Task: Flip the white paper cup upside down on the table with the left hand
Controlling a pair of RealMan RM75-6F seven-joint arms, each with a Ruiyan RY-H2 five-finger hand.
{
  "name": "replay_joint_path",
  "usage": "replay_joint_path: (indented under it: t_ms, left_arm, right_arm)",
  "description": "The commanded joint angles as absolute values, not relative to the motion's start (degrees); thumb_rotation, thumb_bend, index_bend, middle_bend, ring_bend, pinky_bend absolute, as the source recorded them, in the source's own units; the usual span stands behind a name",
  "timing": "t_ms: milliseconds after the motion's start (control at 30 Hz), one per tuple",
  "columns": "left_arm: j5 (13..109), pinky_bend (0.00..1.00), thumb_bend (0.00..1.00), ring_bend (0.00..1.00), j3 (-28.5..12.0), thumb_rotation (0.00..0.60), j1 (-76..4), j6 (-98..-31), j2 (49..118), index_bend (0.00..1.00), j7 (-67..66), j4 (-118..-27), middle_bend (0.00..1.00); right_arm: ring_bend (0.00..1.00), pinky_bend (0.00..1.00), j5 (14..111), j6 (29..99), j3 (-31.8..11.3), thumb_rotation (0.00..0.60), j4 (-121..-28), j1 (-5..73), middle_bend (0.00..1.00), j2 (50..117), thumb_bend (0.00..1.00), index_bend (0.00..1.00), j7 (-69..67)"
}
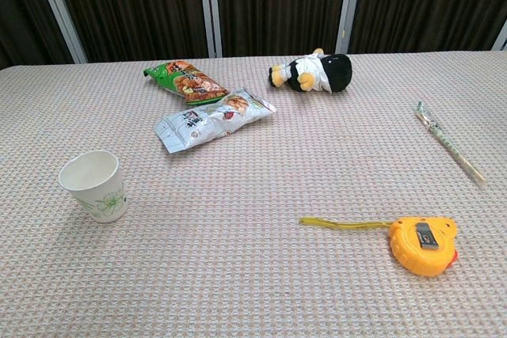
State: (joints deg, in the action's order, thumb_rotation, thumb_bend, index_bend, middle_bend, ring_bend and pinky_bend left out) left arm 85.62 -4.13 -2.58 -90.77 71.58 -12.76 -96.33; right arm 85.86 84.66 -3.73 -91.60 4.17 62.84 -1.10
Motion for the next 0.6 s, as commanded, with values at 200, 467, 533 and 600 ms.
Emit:
replay_joint_path:
  t_ms: [200,467,533,600]
  left_arm:
    - [85.7,0.00,0.00,0.00,-4.0,0.600,-2.6,-90.6,71.4,0.00,-12.5,-96.5,0.00]
    - [85.7,0.00,0.00,0.00,-3.8,0.600,-3.3,-89.2,71.2,0.00,-12.4,-96.8,0.00]
    - [85.7,0.00,0.00,0.00,-3.9,0.600,-3.6,-88.8,71.3,0.00,-12.9,-96.9,0.00]
    - [85.7,0.00,0.00,0.00,-3.9,0.600,-4.0,-88.2,71.5,0.00,-13.7,-97.3,0.00]
  right_arm:
    - [0.00,0.00,86.1,85.0,-3.7,0.600,-91.6,4.1,0.00,62.8,0.00,0.00,-1.2]
    - [0.00,0.00,85.8,84.6,-3.8,0.600,-91.7,4.2,0.00,62.9,0.00,0.00,-1.1]
    - [0.00,0.00,85.5,84.5,-3.9,0.600,-91.8,4.2,0.00,62.9,0.00,0.00,-1.0]
    - [0.00,0.00,85.6,84.5,-3.8,0.600,-91.9,4.2,0.00,62.9,0.00,0.00,-1.0]
